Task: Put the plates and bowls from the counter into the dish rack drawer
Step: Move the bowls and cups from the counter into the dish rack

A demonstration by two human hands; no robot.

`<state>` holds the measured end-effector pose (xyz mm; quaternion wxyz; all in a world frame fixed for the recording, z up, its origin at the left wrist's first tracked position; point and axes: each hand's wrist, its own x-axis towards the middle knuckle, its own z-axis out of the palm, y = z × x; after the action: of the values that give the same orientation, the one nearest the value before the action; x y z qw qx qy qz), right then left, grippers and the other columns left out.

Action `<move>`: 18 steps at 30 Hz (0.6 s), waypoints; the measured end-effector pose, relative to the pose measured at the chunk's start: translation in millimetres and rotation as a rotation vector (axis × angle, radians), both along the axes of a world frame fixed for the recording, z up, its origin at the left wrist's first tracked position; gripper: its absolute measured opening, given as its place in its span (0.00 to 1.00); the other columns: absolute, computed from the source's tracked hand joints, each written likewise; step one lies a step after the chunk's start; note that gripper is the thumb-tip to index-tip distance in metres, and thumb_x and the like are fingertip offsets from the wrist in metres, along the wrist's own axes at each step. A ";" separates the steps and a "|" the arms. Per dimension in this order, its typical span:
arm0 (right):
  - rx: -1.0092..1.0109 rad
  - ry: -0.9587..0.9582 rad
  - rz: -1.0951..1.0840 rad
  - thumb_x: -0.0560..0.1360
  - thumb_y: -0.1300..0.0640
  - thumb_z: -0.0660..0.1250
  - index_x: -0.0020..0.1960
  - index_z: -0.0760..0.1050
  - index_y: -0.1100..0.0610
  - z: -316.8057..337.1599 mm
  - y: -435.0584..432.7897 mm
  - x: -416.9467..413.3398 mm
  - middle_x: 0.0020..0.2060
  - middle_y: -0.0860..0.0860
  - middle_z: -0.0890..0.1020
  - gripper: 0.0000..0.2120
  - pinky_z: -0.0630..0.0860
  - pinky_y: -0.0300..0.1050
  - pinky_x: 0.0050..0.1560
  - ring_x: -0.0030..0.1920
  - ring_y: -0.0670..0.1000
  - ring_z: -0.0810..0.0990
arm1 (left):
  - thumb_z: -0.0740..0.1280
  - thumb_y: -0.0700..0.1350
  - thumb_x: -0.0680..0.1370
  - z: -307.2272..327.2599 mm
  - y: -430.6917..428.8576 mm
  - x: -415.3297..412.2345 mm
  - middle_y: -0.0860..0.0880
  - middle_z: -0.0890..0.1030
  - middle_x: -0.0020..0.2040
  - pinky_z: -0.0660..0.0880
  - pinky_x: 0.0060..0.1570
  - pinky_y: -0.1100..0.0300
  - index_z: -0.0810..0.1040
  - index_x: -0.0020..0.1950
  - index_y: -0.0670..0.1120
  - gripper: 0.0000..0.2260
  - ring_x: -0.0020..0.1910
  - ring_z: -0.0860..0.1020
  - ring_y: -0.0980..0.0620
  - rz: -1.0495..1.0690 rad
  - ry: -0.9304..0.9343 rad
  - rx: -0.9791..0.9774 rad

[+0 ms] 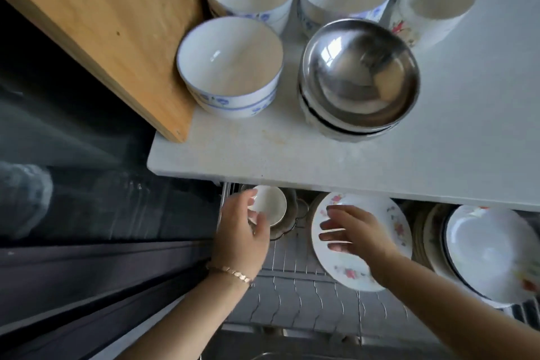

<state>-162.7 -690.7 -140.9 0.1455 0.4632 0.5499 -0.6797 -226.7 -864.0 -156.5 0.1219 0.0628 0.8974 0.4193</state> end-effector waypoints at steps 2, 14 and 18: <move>0.104 0.067 -0.010 0.76 0.55 0.63 0.50 0.75 0.56 41.2 29.5 -2.0 0.34 0.55 0.82 0.06 0.78 0.42 0.33 0.31 0.52 0.82 | 0.65 0.41 0.74 36.2 28.7 -10.4 0.46 0.77 0.52 0.76 0.41 0.66 0.75 0.58 0.45 0.13 0.42 0.78 0.55 0.022 0.003 0.195; -0.060 0.157 -0.066 0.77 0.59 0.59 0.65 0.63 0.56 78.9 79.6 -80.9 0.45 0.62 0.79 0.17 0.82 0.48 0.35 0.37 0.59 0.83 | 0.59 0.39 0.75 96.1 122.3 -85.6 0.51 0.73 0.44 0.80 0.30 0.55 0.65 0.61 0.55 0.17 0.34 0.81 0.43 0.193 -0.639 0.512; -0.052 0.177 -0.014 0.75 0.64 0.59 0.64 0.64 0.55 78.0 69.4 -33.3 0.41 0.59 0.81 0.19 0.83 0.46 0.35 0.33 0.56 0.84 | 0.59 0.33 0.73 91.1 97.6 -41.2 0.44 0.76 0.49 0.81 0.30 0.54 0.63 0.64 0.54 0.24 0.29 0.83 0.45 0.233 -0.639 0.532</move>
<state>-196.0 -621.3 -62.9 0.1034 0.4012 0.5394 -0.7331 -267.8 -766.4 -65.4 0.3251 -0.1430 0.6763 0.6454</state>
